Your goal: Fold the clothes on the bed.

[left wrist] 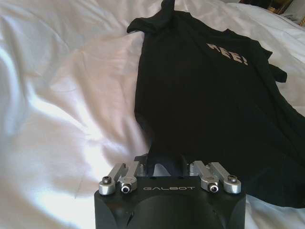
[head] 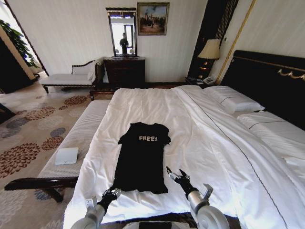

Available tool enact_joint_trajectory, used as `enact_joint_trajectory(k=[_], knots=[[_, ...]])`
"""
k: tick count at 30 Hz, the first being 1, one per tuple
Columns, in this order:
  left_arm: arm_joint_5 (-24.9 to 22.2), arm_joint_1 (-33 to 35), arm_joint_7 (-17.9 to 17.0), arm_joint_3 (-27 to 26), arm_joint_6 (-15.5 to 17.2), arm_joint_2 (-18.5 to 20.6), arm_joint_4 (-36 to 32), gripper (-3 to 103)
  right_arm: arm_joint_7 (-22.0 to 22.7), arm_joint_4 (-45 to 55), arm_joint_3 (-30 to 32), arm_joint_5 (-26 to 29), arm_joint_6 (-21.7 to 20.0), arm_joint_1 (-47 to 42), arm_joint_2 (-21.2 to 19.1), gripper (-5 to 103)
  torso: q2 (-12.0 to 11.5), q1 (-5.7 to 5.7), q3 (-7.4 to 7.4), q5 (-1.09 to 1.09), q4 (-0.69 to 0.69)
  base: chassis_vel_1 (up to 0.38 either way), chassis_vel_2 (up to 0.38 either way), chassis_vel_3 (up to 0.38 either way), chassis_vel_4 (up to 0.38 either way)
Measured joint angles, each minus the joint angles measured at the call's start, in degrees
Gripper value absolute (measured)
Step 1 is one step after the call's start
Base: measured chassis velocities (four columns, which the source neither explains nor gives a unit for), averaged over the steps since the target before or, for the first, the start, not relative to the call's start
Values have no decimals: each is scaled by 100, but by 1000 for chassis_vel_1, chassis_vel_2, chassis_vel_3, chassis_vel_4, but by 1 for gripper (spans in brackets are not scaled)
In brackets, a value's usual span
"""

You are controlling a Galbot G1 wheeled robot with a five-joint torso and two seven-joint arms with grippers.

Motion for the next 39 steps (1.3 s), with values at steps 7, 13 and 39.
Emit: enact_joint_trajectory(k=[7, 13, 39], knots=[[-18, 80, 20, -65, -62, -71, 4, 8, -116, 438, -165, 614, -428, -573, -32, 100, 0, 0, 0, 0, 0, 0, 0, 0, 0], [-115, 127, 19, -189, -66, -64, -68, 2, -242, 504, -434, 642, -793, -579, -227, 100, 0, 0, 0, 0, 0, 0, 0, 0, 0], [-48, 300, -69, -278, -36, -136, -367, 2, 531, -1054, -1485, 1494, -1392, 1260, -772, 100, 0, 0, 0, 0, 1, 0, 0, 0, 0]])
